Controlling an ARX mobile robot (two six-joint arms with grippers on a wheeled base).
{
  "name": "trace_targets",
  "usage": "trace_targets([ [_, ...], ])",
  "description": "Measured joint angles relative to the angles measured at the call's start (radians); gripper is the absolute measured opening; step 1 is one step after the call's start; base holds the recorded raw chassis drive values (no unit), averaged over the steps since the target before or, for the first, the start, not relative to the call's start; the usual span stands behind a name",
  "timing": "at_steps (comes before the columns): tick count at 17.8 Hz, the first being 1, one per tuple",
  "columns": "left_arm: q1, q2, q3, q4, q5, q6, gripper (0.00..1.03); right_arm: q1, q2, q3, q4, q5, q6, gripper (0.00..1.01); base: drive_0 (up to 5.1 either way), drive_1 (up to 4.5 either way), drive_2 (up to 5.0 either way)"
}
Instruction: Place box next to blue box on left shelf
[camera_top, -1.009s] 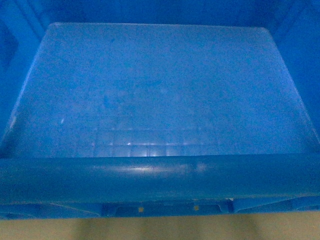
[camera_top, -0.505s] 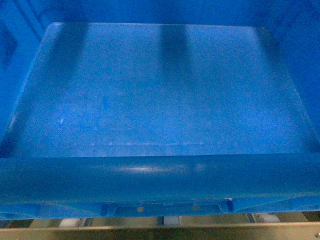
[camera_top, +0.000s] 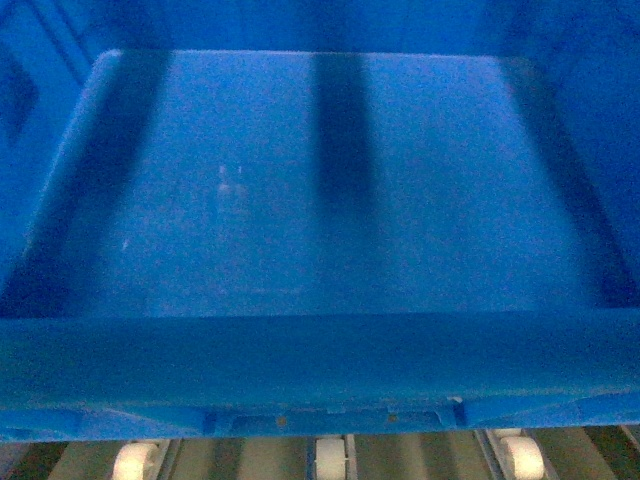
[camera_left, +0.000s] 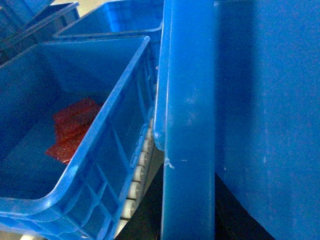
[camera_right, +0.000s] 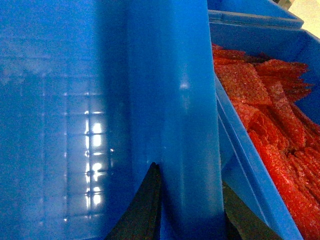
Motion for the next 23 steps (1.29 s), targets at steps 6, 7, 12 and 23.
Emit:
trace_targets([
  [6,0.000,-0.003,0.000,0.000,0.000,0.000,0.11,0.000,0.000,0.000,0.000,0.002,0.000,0.17,0.0,0.00,0.0],
  [7,0.000,-0.003,0.000,0.000,0.000,0.000,0.11,0.000,0.000,0.000,0.000,0.002,0.000,0.17,0.0,0.00,0.0],
  [12,0.000,-0.003,0.000,0.000,0.000,0.000,0.11,0.000,0.000,0.000,0.000,0.002,0.000,0.17,0.0,0.00,0.0],
  [23,0.000,-0.003,0.000,0.000,0.000,0.000,0.11,0.000,0.000,0.000,0.000,0.002,0.000,0.17,0.0,0.00,0.0],
])
